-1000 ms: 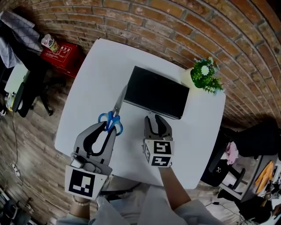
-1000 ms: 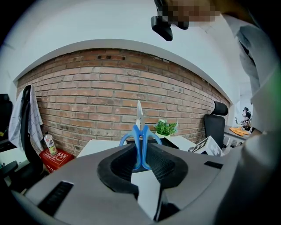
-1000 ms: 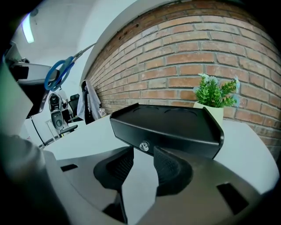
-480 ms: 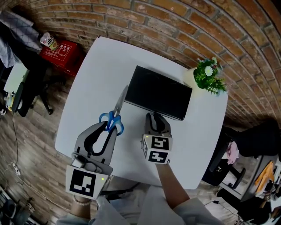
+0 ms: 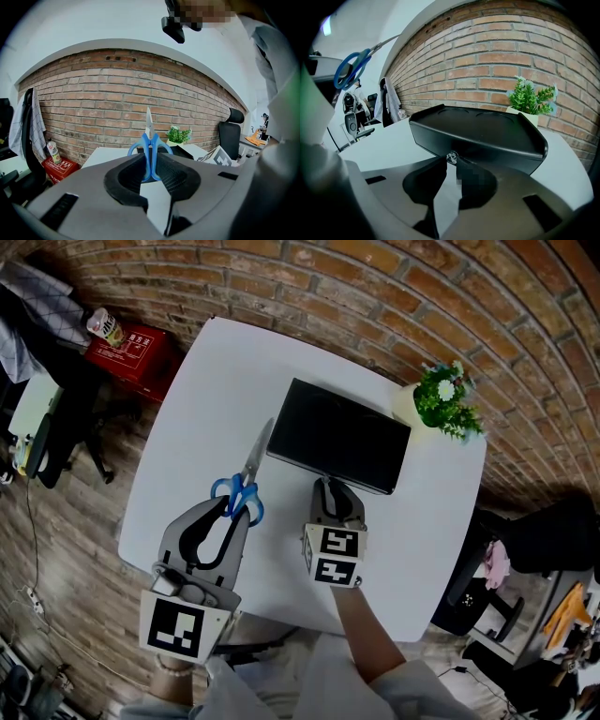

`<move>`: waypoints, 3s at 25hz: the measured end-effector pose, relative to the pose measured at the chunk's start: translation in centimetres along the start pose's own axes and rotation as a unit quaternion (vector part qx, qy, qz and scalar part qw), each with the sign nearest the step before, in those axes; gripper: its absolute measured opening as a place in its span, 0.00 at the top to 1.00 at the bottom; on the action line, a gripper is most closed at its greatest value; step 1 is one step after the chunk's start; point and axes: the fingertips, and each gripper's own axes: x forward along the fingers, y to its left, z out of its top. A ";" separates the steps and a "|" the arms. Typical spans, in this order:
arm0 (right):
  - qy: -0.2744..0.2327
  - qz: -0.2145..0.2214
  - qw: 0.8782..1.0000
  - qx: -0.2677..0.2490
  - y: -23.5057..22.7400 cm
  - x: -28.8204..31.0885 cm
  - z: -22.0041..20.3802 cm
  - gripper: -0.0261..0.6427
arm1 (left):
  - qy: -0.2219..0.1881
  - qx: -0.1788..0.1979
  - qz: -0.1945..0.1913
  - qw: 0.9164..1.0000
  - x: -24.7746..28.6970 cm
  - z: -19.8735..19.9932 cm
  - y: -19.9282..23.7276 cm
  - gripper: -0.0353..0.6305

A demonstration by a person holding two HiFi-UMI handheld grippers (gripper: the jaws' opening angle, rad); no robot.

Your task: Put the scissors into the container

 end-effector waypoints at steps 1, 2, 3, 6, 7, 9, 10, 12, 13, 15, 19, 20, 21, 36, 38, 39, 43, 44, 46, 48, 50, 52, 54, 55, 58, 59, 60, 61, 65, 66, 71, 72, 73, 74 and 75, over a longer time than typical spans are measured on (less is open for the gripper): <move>0.001 0.000 1.000 0.000 0.0 -0.1 0.0 0.83 | -0.001 0.000 0.001 1.000 -0.1 0.1 -0.1 0.80; 0.002 0.000 1.000 -0.001 0.0 -0.1 0.0 0.83 | -0.001 0.000 0.001 1.000 -0.1 0.2 0.0 0.80; 0.003 0.000 1.000 -0.001 0.2 -0.1 0.0 0.83 | -0.001 0.000 0.001 1.000 -0.2 0.2 0.1 0.80; 0.006 0.000 1.000 -0.004 0.9 0.0 0.1 0.83 | 0.000 -0.002 0.001 1.000 -0.4 0.4 0.7 0.80; 0.006 0.001 1.000 -0.005 1.1 -0.1 0.1 0.83 | -0.001 -0.001 0.000 1.000 -0.4 0.5 0.8 0.80; 0.009 0.004 1.000 -0.007 1.2 -0.4 -0.2 0.83 | -0.003 0.001 0.000 1.000 -0.3 0.6 0.6 0.80; 0.010 0.006 1.000 -0.007 1.3 -0.6 -0.4 0.83 | -0.004 0.002 0.000 1.000 -0.3 0.6 0.4 0.80; 0.012 0.010 1.000 -0.009 1.5 -1.2 -0.9 0.83 | -0.006 0.002 -0.001 1.000 -0.3 0.7 0.0 0.80; 0.013 0.013 1.000 -0.010 1.6 -1.4 -1.1 0.83 | -0.007 0.003 -0.002 1.000 -0.3 0.7 -0.2 0.80; 0.013 0.017 1.000 -0.011 1.9 -1.6 -1.3 0.83 | -0.007 0.006 -0.005 1.000 -0.2 0.8 -0.3 0.80; 0.016 0.027 0.999 -0.009 2.8 -2.3 -1.8 0.83 | -0.007 0.007 -0.008 1.000 -0.2 0.7 -0.5 0.80; 0.018 0.030 0.999 -0.010 3.0 -2.6 -2.0 0.83 | -0.007 0.007 -0.008 1.000 -0.2 0.7 -0.6 0.80; 0.020 0.034 0.999 -0.010 3.2 -2.9 -2.2 0.83 | -0.008 0.006 -0.007 1.000 -0.3 0.7 -0.7 0.80; 0.037 0.065 0.997 -0.017 4.9 -5.5 -4.5 0.84 | -0.010 0.005 -0.001 1.000 -1.1 0.5 -1.3 0.80; 0.039 0.068 0.997 -0.018 5.2 -5.9 -4.8 0.84 | -0.011 0.005 -0.001 1.000 -1.2 0.6 -1.5 0.80; 0.040 0.070 0.997 -0.017 5.3 -6.1 -4.9 0.84 | -0.012 0.005 -0.001 1.000 -1.2 0.6 -1.5 0.80; 0.044 0.074 0.996 -0.018 5.7 -6.5 -5.3 0.84 | -0.012 0.005 0.000 1.000 -1.2 0.7 -1.5 0.80; 0.045 0.075 0.996 -0.018 5.8 -6.6 -5.4 0.84 | -0.012 0.005 0.000 1.000 -1.2 0.6 -1.4 0.80; 0.047 0.077 0.996 -0.018 5.9 -6.7 -5.7 0.84 | -0.013 0.006 0.001 1.000 -1.1 0.5 -1.4 0.80; 0.048 0.079 0.996 -0.017 6.0 -7.1 -5.9 0.84 | -0.014 0.006 0.001 1.000 -1.2 0.5 -1.5 0.80; 0.050 0.080 0.995 -0.016 6.2 -7.4 -6.2 0.84 | -0.014 0.005 0.002 1.000 -1.3 0.5 -1.6 0.80; 0.051 0.081 0.995 -0.016 6.3 -7.6 -6.5 0.84 | -0.013 0.005 0.002 1.000 -1.3 0.4 -1.6 0.80; 0.050 0.081 0.995 -0.016 6.5 -7.8 -6.7 0.84 | -0.014 0.006 0.002 1.000 -1.4 0.3 -1.6 0.80; 0.049 0.082 0.995 -0.016 6.5 -7.8 -6.7 0.84 | -0.014 0.006 0.002 1.000 -1.5 0.2 -1.6 0.80; 0.050 0.085 0.995 -0.013 6.4 -7.7 -7.0 0.84 | -0.012 0.008 0.003 1.000 -1.6 0.1 -1.6 0.80; 0.050 0.087 0.995 -0.010 6.4 -7.6 -7.0 0.84 | -0.011 0.008 0.002 1.000 -1.6 0.1 -1.6 0.80; 0.048 0.088 0.995 -0.007 6.4 -7.6 -7.0 0.84 | -0.011 0.008 0.002 1.000 -1.6 0.1 -1.6 0.80; 0.045 0.090 0.995 -0.003 6.4 -7.6 -7.0 0.84 | -0.010 0.009 0.002 1.000 -1.6 0.2 -1.6 0.80; 0.039 0.108 0.993 -0.003 6.6 -7.8 -7.2 0.84 | -0.011 0.011 0.001 1.000 -1.6 0.3 -1.7 0.80; 0.040 0.112 0.993 -0.002 6.6 -8.0 -7.2 0.84 | -0.011 0.012 0.000 1.000 -1.6 0.3 -1.8 0.80; 0.038 0.124 0.991 -0.009 6.5 -9.4 -7.1 0.84 | -0.007 0.023 -0.006 1.000 -1.3 0.8 -2.2 0.80; 0.035 0.131 0.991 -0.009 6.5 -9.8 -7.0 0.84 | -0.004 0.031 -0.005 1.000 -1.1 1.0 -2.2 0.80; 0.032 0.137 0.990 -0.008 6.5 -10.1 -6.9 0.84 | -0.003 0.037 -0.005 0.999 -1.0 1.1 -2.3 0.80; 0.029 0.142 0.989 -0.007 6.4 -10.5 -6.7 0.84 | -0.003 0.041 -0.006 0.999 -0.9 1.2 -2.4 0.80; 0.025 0.146 0.989 -0.008 6.3 -11.0 -6.6 0.85 | -0.005 0.044 -0.010 0.999 -0.8 1.2 -2.6 0.80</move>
